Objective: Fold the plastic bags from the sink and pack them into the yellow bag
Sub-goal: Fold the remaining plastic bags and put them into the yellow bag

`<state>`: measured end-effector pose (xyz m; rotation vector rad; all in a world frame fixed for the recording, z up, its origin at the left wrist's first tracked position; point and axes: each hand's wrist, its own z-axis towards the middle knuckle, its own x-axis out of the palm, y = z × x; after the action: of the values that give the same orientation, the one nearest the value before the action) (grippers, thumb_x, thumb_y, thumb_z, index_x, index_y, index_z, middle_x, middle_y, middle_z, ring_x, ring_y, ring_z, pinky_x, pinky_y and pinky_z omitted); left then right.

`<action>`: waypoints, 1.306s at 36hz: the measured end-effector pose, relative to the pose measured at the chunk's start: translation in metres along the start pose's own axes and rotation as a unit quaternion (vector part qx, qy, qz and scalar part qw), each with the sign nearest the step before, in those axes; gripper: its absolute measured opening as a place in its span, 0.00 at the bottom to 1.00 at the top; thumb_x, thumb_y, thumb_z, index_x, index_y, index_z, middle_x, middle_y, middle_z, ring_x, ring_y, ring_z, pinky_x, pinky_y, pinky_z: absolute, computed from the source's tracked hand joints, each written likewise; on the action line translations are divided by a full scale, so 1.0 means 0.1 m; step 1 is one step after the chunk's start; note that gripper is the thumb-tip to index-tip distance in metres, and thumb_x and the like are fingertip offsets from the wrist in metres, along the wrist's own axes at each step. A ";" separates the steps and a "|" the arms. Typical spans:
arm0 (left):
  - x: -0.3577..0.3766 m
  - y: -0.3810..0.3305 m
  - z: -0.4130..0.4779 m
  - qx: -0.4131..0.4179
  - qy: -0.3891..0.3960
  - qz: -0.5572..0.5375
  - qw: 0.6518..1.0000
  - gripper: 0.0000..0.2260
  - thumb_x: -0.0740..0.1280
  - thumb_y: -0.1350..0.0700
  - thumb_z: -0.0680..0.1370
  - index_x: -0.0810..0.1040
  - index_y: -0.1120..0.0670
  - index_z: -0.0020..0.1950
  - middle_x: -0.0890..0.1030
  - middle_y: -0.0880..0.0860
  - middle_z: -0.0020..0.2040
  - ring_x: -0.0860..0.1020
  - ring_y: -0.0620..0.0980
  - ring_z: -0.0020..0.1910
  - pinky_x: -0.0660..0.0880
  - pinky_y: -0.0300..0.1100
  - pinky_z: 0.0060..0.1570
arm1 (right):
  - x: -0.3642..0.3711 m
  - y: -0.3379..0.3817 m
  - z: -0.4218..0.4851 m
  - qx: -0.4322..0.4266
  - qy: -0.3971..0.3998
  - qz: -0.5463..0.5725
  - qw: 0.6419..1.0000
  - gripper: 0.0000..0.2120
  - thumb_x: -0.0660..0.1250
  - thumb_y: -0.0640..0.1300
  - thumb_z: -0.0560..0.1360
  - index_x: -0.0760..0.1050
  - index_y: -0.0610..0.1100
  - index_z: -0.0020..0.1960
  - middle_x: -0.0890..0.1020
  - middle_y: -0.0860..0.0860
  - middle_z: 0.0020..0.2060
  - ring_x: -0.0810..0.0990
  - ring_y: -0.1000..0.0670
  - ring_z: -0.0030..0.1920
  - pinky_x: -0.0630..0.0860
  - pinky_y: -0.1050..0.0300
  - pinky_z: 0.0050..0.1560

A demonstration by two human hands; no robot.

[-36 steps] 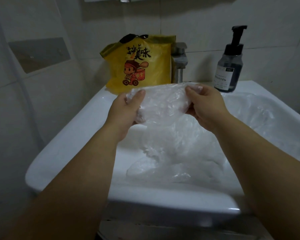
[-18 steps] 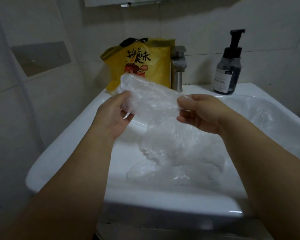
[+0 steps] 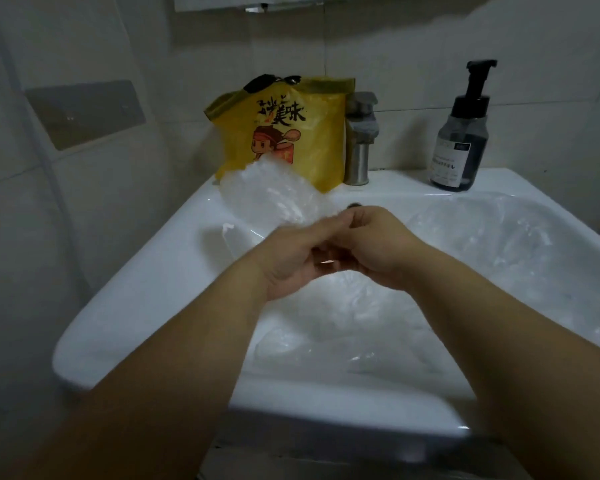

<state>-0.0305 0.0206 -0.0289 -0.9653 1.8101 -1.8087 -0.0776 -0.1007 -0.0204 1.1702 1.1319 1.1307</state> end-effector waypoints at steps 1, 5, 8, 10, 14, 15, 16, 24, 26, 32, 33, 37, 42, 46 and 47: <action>0.02 0.02 0.04 0.006 -0.028 0.020 0.999 0.17 0.71 0.49 0.71 0.79 0.62 0.50 0.82 0.56 0.44 0.81 0.52 0.47 0.80 0.43 0.52 | 0.02 -0.01 0.00 -0.011 -0.011 -0.030 0.999 0.08 0.63 0.33 0.78 0.76 0.36 0.40 0.79 0.41 0.34 0.77 0.45 0.34 0.77 0.56 0.34; -0.07 -0.03 0.11 0.043 -0.081 -0.032 0.995 0.10 0.63 0.52 0.80 0.80 0.55 0.49 0.83 0.50 0.40 0.81 0.46 0.42 0.78 0.39 0.45 | 0.03 -0.03 0.01 -0.023 -0.009 -0.067 0.997 0.07 0.66 0.39 0.78 0.79 0.34 0.50 0.79 0.44 0.35 0.76 0.52 0.31 0.75 0.63 0.32; -0.11 -0.12 0.08 0.066 -0.109 -0.093 0.988 0.10 0.61 0.53 0.81 0.78 0.57 0.54 0.85 0.50 0.42 0.84 0.46 0.42 0.80 0.39 0.41 | -0.01 0.00 0.00 -0.004 0.007 -0.072 0.997 0.07 0.66 0.40 0.77 0.78 0.36 0.48 0.78 0.46 0.33 0.76 0.56 0.27 0.75 0.65 0.31; -0.16 -0.17 0.07 0.097 -0.154 -0.151 0.972 0.11 0.63 0.54 0.80 0.77 0.59 0.58 0.85 0.53 0.45 0.85 0.48 0.42 0.81 0.41 0.40 | -0.09 0.03 -0.01 0.026 0.025 -0.057 0.998 0.06 0.67 0.40 0.77 0.79 0.37 0.47 0.80 0.46 0.34 0.76 0.56 0.27 0.75 0.66 0.31; -0.32 -0.27 0.03 0.142 -0.219 -0.214 0.941 0.13 0.66 0.53 0.79 0.77 0.59 0.60 0.85 0.54 0.46 0.85 0.48 0.43 0.80 0.40 0.38 | -0.21 0.07 -0.04 0.087 0.070 -0.035 0.993 0.05 0.67 0.38 0.76 0.79 0.36 0.46 0.80 0.45 0.34 0.76 0.55 0.27 0.76 0.64 0.31; -0.37 -0.28 0.02 0.152 -0.224 -0.218 0.938 0.11 0.66 0.52 0.79 0.78 0.57 0.58 0.85 0.53 0.45 0.85 0.47 0.43 0.80 0.39 0.37 | -0.23 0.07 -0.05 0.093 0.076 -0.035 0.992 0.05 0.67 0.38 0.76 0.78 0.36 0.45 0.80 0.45 0.34 0.75 0.55 0.27 0.76 0.64 0.30; -0.41 -0.29 0.01 0.162 -0.225 -0.226 0.934 0.09 0.66 0.52 0.79 0.79 0.56 0.54 0.85 0.51 0.43 0.84 0.46 0.42 0.80 0.38 0.36 | -0.24 0.07 -0.05 0.095 0.078 -0.039 0.992 0.05 0.67 0.38 0.76 0.78 0.36 0.44 0.80 0.45 0.34 0.75 0.55 0.27 0.75 0.64 0.30; -0.43 -0.28 -0.06 0.124 -0.120 -0.254 0.952 0.17 0.68 0.48 0.76 0.77 0.56 0.60 0.84 0.56 0.51 0.84 0.52 0.50 0.81 0.44 0.45 | -0.25 0.09 -0.06 0.073 0.055 -0.008 0.996 0.07 0.67 0.39 0.76 0.78 0.38 0.41 0.80 0.45 0.35 0.75 0.54 0.29 0.76 0.64 0.30; -0.39 -0.26 -0.07 0.092 -0.119 -0.245 0.958 0.17 0.70 0.52 0.72 0.77 0.58 0.59 0.84 0.57 0.50 0.84 0.51 0.48 0.81 0.43 0.44 | -0.24 0.12 -0.08 0.068 0.066 -0.005 0.996 0.06 0.67 0.40 0.76 0.78 0.39 0.43 0.80 0.45 0.36 0.75 0.53 0.30 0.76 0.64 0.30; -0.44 -0.25 -0.04 0.046 -0.228 -0.235 0.944 0.04 0.67 0.65 0.77 0.79 0.58 0.44 0.85 0.51 0.36 0.83 0.43 0.34 0.80 0.33 0.39 | -0.20 0.20 -0.09 0.075 0.111 0.148 0.980 0.23 0.63 0.51 0.74 0.68 0.45 0.67 0.80 0.43 0.40 0.77 0.46 0.34 0.80 0.52 0.35; -0.44 -0.25 -0.05 0.039 -0.229 -0.231 0.945 0.04 0.68 0.64 0.77 0.79 0.58 0.44 0.85 0.51 0.35 0.83 0.43 0.33 0.79 0.33 0.40 | -0.20 0.19 -0.07 0.059 0.083 0.145 0.984 0.21 0.61 0.44 0.77 0.66 0.48 0.70 0.80 0.44 0.41 0.77 0.45 0.36 0.80 0.49 0.39; -0.44 -0.23 -0.02 0.001 -0.231 -0.196 0.953 0.03 0.69 0.64 0.76 0.80 0.57 0.43 0.84 0.51 0.36 0.82 0.43 0.34 0.78 0.32 0.41 | -0.18 0.04 -0.05 -0.078 0.001 -0.204 0.976 0.35 0.59 0.28 0.76 0.61 0.59 0.73 0.69 0.55 0.67 0.75 0.50 0.57 0.79 0.58 0.52; -0.43 -0.18 0.00 -0.032 -0.196 -0.123 0.972 0.06 0.67 0.63 0.77 0.80 0.60 0.53 0.84 0.55 0.47 0.83 0.47 0.42 0.81 0.36 0.38 | -0.06 0.08 -0.09 -0.217 0.029 -0.272 0.937 0.24 0.69 0.38 0.75 0.70 0.59 0.63 0.66 0.59 0.67 0.65 0.62 0.62 0.69 0.74 0.54; -0.39 -0.15 0.01 -0.027 -0.187 -0.034 0.981 0.07 0.65 0.68 0.76 0.79 0.60 0.51 0.83 0.54 0.41 0.82 0.44 0.35 0.78 0.34 0.31 | -0.05 0.16 -0.12 -0.206 0.031 -0.269 0.940 0.09 0.68 0.41 0.76 0.80 0.54 0.52 0.78 0.63 0.54 0.74 0.68 0.51 0.71 0.76 0.48; -0.37 -0.15 0.02 -0.024 -0.185 -0.018 0.982 0.08 0.65 0.68 0.76 0.79 0.60 0.53 0.83 0.54 0.44 0.82 0.45 0.37 0.78 0.34 0.31 | -0.05 0.17 -0.12 -0.193 0.029 -0.258 0.946 0.07 0.68 0.42 0.76 0.80 0.53 0.48 0.80 0.64 0.47 0.77 0.68 0.44 0.71 0.77 0.43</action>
<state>-0.0011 0.0472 -0.0215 -1.2641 1.6177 -1.4887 -0.0903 -0.1034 -0.0038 0.4956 1.1121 0.9193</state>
